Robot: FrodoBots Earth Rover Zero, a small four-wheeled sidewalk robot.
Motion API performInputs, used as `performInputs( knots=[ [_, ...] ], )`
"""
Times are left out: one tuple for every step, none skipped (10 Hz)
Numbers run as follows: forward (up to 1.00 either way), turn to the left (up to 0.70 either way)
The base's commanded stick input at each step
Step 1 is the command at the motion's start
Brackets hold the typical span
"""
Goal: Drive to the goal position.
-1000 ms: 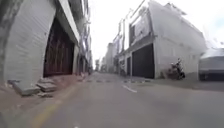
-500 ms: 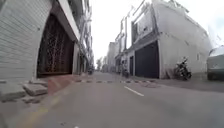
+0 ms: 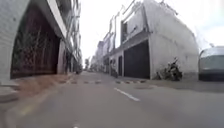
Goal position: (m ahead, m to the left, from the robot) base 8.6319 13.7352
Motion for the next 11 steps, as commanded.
performInputs(
  knots=[
    [1.00,-0.06],
    [1.00,0.00],
    [1.00,0.00],
    [1.00,0.00],
    [1.00,0.00],
    [1.00,0.00],
    [1.00,0.00],
    [1.00,0.00],
    [1.00,0.00],
    [1.00,0.00],
    [1.00,0.01]
  ],
)
